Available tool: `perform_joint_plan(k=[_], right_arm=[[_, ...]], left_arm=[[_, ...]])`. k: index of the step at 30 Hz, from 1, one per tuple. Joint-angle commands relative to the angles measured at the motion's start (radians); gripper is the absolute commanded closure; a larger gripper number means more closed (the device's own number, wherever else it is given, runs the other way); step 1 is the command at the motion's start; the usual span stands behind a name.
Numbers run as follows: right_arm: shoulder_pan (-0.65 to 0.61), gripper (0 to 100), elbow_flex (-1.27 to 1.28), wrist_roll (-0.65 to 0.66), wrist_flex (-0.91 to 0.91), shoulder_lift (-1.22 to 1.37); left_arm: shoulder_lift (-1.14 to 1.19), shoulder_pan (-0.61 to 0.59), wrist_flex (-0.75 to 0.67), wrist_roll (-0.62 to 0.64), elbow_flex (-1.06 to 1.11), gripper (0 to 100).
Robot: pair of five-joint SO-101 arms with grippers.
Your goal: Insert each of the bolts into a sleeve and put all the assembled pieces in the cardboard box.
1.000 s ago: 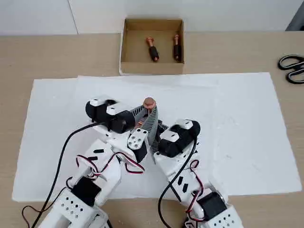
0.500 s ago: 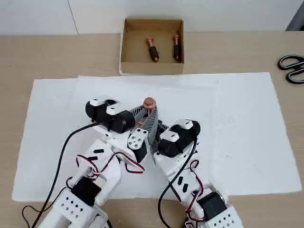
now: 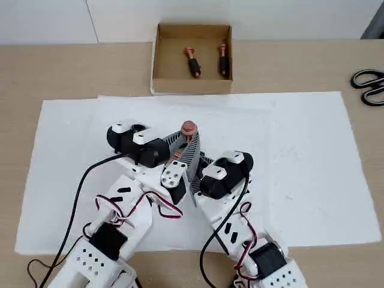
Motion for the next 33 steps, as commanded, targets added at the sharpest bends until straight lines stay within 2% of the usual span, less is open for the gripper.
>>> perform_joint_plan(k=[1,33], right_arm=[[0.001,99.5,0.006,-0.009,-0.022,-0.010],[-0.004,99.5,0.006,-0.009,-0.022,-0.010]], left_arm=[[-0.020,0.008,-0.023,-0.009,-0.054,99],[-0.018,0.008,-0.046,-0.009,0.016,99]])
